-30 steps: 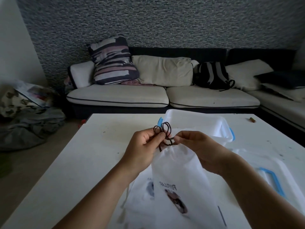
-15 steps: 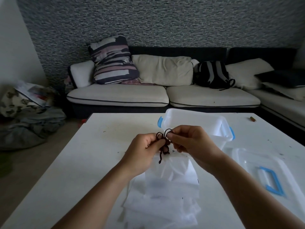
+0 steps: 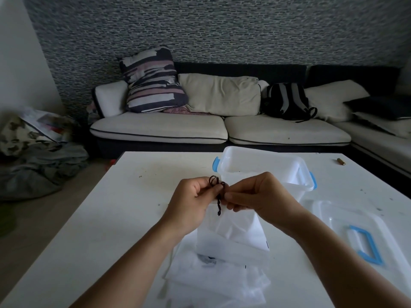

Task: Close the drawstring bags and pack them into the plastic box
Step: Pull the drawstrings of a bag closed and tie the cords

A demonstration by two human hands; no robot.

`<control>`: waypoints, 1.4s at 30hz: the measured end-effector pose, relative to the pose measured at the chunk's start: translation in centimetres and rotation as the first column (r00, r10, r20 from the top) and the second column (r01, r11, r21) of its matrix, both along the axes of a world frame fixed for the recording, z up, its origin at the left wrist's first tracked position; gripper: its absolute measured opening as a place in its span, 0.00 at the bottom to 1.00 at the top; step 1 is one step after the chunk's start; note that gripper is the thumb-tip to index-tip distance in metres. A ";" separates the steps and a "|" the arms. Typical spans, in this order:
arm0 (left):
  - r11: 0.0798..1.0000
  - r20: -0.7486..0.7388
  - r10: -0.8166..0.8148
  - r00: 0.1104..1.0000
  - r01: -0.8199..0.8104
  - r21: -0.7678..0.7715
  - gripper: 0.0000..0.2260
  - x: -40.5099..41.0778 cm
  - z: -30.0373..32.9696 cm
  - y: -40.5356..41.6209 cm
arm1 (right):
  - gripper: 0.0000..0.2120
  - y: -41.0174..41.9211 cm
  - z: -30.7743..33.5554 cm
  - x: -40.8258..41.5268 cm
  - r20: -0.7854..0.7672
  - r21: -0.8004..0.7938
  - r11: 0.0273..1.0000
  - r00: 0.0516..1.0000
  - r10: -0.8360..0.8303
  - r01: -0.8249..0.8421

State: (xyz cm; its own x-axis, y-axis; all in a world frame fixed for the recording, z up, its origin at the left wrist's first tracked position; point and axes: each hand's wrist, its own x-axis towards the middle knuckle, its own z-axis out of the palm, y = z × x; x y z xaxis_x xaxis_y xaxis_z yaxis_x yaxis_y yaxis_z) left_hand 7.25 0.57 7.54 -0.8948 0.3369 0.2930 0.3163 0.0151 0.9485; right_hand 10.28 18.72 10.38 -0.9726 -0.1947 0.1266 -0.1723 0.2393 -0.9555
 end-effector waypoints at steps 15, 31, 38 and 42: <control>0.998 -0.145 0.032 0.989 -0.040 -0.053 0.09 0.4 0.4 -0.1 | 0.05 -0.2 0.0 -0.2 -0.179 0.124 0.986 0.980 -0.085 0.108; 0.957 -0.467 0.162 0.870 -0.253 -0.140 0.06 0.6 0.4 0.5 | 0.16 -0.9 -0.7 -0.7 -0.205 0.039 0.980 0.961 -0.186 0.197; 0.967 -0.416 0.136 0.899 -0.211 -0.139 0.06 0.8 0.6 0.3 | 0.09 -0.1 0.6 -0.3 0.088 -0.171 0.985 0.996 -0.004 0.019; 0.985 -0.269 0.121 0.956 -0.149 -0.084 0.07 1.0 0.9 0.2 | 0.10 0.6 0.2 -0.7 0.124 -0.273 0.959 0.986 0.112 -0.075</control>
